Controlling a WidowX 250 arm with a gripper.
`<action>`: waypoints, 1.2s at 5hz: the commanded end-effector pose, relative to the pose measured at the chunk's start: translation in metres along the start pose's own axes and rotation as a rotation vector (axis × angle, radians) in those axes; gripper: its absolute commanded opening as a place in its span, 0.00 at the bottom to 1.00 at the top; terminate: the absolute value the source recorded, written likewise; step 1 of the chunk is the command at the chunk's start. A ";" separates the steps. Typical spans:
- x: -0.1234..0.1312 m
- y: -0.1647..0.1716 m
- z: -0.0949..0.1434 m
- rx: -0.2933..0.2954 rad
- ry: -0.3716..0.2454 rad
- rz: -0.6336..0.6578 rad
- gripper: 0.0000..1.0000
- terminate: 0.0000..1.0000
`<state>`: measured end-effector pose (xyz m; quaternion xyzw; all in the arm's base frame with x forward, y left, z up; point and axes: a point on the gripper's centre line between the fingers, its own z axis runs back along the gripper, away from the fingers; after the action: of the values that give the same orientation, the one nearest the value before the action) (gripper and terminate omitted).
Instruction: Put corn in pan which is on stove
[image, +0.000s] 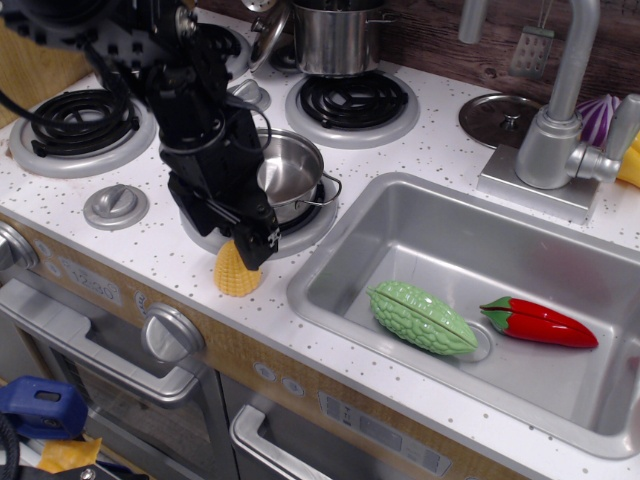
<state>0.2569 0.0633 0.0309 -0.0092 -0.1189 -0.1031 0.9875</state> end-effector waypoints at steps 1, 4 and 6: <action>-0.002 0.008 -0.006 -0.009 -0.043 0.024 1.00 0.00; 0.004 0.005 0.024 0.066 -0.002 0.002 0.00 0.00; 0.040 0.013 0.073 0.163 0.090 -0.125 0.00 0.00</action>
<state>0.2903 0.0743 0.1066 0.0850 -0.0730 -0.1839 0.9765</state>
